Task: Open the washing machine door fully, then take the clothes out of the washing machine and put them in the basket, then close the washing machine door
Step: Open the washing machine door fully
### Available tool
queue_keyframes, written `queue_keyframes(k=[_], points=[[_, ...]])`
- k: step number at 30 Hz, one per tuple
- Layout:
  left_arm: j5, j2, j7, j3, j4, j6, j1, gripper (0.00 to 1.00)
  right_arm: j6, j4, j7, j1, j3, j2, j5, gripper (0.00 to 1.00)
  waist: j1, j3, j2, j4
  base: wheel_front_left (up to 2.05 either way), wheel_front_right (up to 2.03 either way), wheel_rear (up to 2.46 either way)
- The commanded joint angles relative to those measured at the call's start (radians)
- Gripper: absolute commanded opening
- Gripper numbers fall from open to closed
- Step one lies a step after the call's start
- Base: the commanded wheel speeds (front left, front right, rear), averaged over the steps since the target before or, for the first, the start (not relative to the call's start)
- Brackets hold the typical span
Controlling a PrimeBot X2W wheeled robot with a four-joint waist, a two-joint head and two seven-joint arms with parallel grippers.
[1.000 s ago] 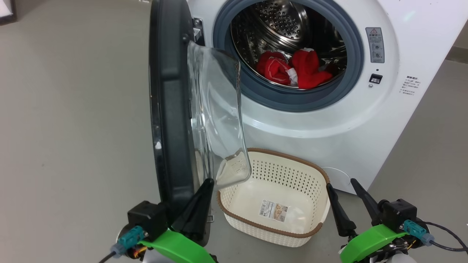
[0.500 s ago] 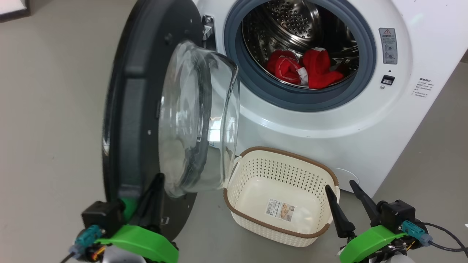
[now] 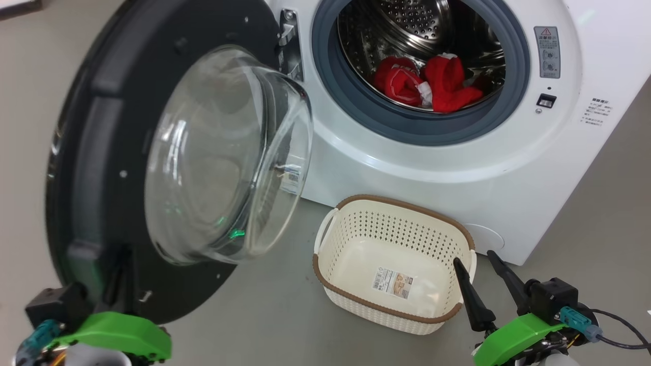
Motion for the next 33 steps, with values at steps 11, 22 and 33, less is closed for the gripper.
queue_keyframes(k=[11,22,33], points=[[-0.052,0.103,-0.104,0.16,0.183,-0.007,-0.128,0.0,0.005,-0.021,-0.012,-0.061,0.062,-0.037,0.002,1.0,0.0,0.05,0.0,-0.022,0.0,0.0,0.0],[-0.084,0.153,-0.145,0.204,0.381,-0.036,-0.261,0.0,0.005,-0.018,-0.012,-0.066,0.072,-0.063,0.004,1.0,0.0,0.071,0.0,-0.028,0.0,0.0,0.0],[-0.123,0.163,-0.179,0.232,0.581,-0.085,-0.376,0.0,0.005,-0.012,-0.012,-0.077,0.079,-0.073,0.001,1.0,0.0,0.079,0.0,-0.033,0.0,0.0,0.0]])
